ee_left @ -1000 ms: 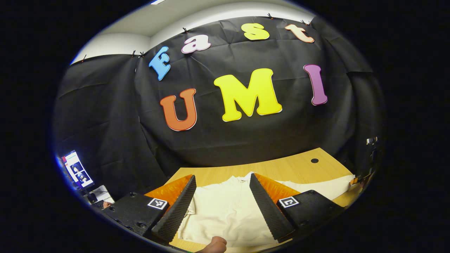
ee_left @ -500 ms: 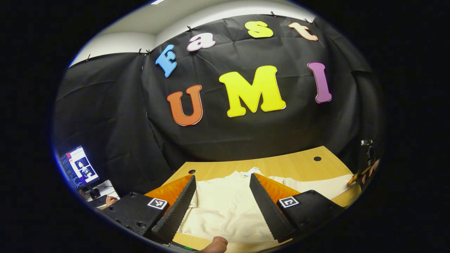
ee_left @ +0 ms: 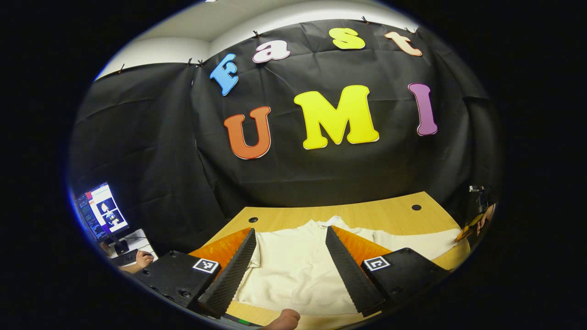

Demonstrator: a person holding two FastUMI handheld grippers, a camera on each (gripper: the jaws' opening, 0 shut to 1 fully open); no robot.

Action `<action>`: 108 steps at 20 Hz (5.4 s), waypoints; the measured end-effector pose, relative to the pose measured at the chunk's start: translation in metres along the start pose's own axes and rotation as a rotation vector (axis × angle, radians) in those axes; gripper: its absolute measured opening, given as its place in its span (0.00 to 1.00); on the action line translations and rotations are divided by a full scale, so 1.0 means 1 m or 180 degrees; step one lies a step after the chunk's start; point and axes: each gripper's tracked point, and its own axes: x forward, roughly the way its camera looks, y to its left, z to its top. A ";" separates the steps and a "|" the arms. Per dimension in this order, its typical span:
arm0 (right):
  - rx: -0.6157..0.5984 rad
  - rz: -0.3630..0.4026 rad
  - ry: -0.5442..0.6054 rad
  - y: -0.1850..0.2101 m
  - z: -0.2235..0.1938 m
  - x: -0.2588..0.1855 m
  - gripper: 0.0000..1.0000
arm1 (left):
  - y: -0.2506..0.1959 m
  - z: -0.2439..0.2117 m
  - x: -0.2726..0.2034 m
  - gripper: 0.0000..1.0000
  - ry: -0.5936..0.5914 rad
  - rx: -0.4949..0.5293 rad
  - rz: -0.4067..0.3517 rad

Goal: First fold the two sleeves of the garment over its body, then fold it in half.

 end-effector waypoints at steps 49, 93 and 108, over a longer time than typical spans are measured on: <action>-0.2207 0.1120 0.0070 0.697 -0.170 -0.129 0.09 | 0.261 -0.126 0.083 0.99 0.0287 -0.0181 -0.0049; -0.1642 0.0831 -0.0281 0.482 -0.198 -0.152 0.96 | 0.409 -0.396 0.120 0.87 0.2996 -0.1947 0.1206; -0.1012 0.0961 -0.0560 0.393 -0.156 -0.167 0.96 | 0.395 -0.349 0.136 0.06 0.3004 -0.1734 0.1068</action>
